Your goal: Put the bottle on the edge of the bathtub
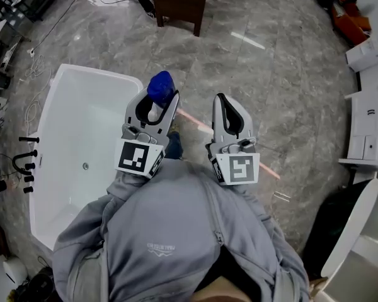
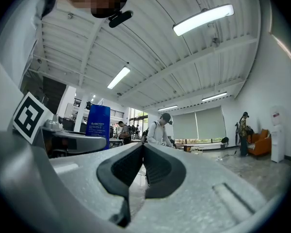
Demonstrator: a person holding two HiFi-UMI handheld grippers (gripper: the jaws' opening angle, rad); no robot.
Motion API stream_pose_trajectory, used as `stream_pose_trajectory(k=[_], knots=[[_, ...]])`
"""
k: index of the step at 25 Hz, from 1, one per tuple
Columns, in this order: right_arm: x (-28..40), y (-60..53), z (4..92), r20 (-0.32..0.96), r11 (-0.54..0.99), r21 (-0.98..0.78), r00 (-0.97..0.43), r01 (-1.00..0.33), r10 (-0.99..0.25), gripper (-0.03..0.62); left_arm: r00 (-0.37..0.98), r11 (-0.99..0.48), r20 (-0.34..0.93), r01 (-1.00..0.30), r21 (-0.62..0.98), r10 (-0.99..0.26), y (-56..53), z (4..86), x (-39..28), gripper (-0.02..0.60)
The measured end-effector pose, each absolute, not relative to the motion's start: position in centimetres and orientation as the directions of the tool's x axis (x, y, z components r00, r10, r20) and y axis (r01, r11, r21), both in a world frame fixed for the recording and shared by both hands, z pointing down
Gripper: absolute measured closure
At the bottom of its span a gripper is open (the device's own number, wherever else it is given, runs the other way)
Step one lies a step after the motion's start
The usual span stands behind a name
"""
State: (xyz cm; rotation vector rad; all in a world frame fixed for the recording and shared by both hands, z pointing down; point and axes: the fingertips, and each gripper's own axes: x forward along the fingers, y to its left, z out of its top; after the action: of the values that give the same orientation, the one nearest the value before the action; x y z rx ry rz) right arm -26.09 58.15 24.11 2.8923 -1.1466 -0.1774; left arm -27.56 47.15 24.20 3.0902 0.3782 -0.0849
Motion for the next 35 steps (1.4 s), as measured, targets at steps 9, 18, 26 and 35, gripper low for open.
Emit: stream_pose_trajectory(k=[9,18,26,35], knots=[[-18.8,52.9,25.3,-0.076,-0.72,0.061,0.716,-0.691,-0.694,0.591,0.963,-0.964,-0.069,0.262,0.032,0.26,42.2,25.0,-20.7,0.425],[-8.2,46.1,24.3,-0.078,-0.714,0.061,0.71,-0.698,-0.7,0.591,0.947,-0.949,-0.067,0.316,0.015,0.314,36.9,23.9,-10.0,0.425],[-0.3,40.5,24.8,-0.067,-0.692,0.037,0.689,-0.721,-0.722,0.591,0.953,-0.954,-0.056,0.3,0.025,0.298,31.8,24.7,-2.3,0.425],[3.7,34.1,26.0,-0.037,-0.594,0.036,0.593,-0.804,-0.805,0.591,0.98,-0.978,-0.031,0.2,0.052,0.198,26.3,25.6,0.7,0.425]])
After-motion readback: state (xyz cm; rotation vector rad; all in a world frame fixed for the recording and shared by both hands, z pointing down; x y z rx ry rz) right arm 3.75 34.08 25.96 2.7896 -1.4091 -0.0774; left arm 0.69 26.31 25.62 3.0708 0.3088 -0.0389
